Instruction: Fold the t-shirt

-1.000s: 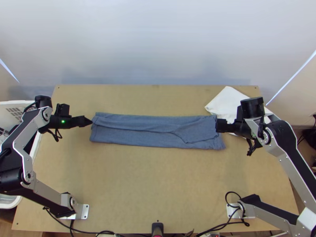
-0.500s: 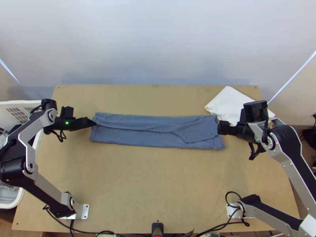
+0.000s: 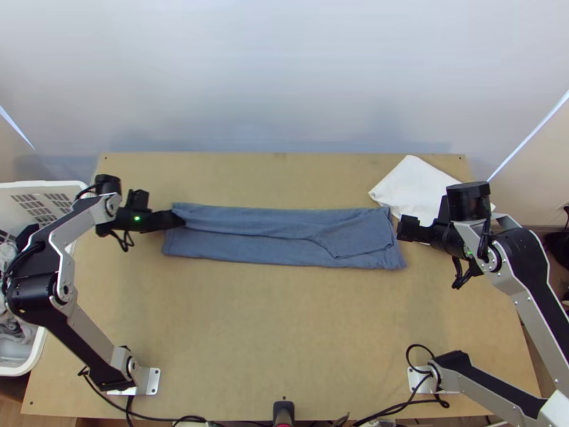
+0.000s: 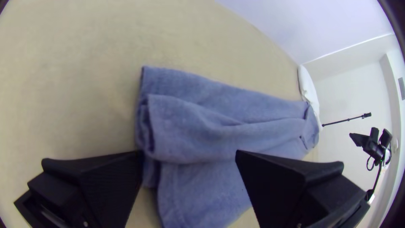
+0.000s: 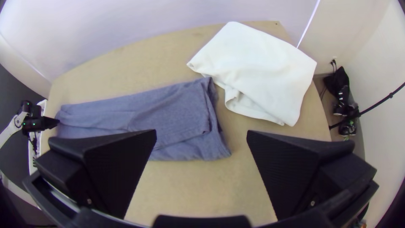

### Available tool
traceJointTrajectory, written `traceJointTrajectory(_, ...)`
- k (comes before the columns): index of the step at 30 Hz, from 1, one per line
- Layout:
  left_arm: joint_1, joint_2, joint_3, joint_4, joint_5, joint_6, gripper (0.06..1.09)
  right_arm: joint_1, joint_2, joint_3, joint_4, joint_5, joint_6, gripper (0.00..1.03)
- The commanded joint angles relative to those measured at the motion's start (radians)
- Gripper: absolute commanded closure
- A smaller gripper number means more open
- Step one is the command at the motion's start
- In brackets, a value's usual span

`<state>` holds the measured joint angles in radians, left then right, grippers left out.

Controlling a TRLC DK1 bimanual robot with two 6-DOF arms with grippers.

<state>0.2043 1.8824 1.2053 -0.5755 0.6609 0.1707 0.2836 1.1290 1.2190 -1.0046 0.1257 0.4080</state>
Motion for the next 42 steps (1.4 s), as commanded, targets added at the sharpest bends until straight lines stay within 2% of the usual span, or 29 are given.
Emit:
traceJointTrajectory(1, -0.131, 0.011, -0.01, 0.032, -0.007, -0.073, 0.11, -0.004, 0.006, 0.001, 0.011, 0.0, 0.003, 0.03)
traceJointTrajectory(3, -0.166, 0.004, -0.012, 0.034, -0.012, -0.077, 0.15, -0.004, 0.006, 0.004, 0.014, 0.0, 0.003, 0.03)
traceJointTrajectory(5, -0.184, 0.001, -0.012, 0.035, -0.024, -0.094, 0.3, -0.012, 0.003, 0.005, 0.014, 0.0, 0.002, 0.04)
traceJointTrajectory(6, -0.186, 0.001, -0.01, 0.039, -0.029, -0.106, 0.48, -0.017, 0.002, 0.005, 0.014, 0.0, 0.0, 0.04)
traceJointTrajectory(8, -0.18, 0.001, -0.009, 0.08, -0.041, -0.134, 1.06, -0.035, -0.005, 0.002, 0.014, 0.0, -0.006, 0.04)
traceJointTrajectory(15, -0.009, -0.032, -0.013, 0.062, -0.043, -0.092, 1.05, -0.055, -0.025, -0.013, 0.014, 0.0, -0.024, 0.04)
traceJointTrajectory(21, 0.264, -0.014, 0.086, -0.106, -0.043, 0.093, 1.05, -0.057, -0.026, -0.023, 0.014, -0.001, -0.028, 0.04)
traceJointTrajectory(26, 0.397, 0.017, 0.229, -0.267, -0.063, 0.164, 1.05, -0.049, -0.018, -0.024, 0.029, -0.001, -0.023, 0.03)
traceJointTrajectory(28, 0.368, -0.058, 0.272, -0.379, -0.04, 0.151, 1.05, -0.044, -0.015, -0.024, 0.034, -0.003, -0.018, 0.03)
traceJointTrajectory(33, 0.136, -0.299, 0.26, -0.394, -0.029, 0.015, 1.05, -0.023, -0.011, -0.024, 0.041, -0.003, -0.003, 0.04)
traceJointTrajectory(42, -0.301, -0.313, 0.254, -0.348, -0.084, -0.221, 1.05, -0.037, -0.054, -0.024, 0.027, -0.001, 0.0, 0.04)
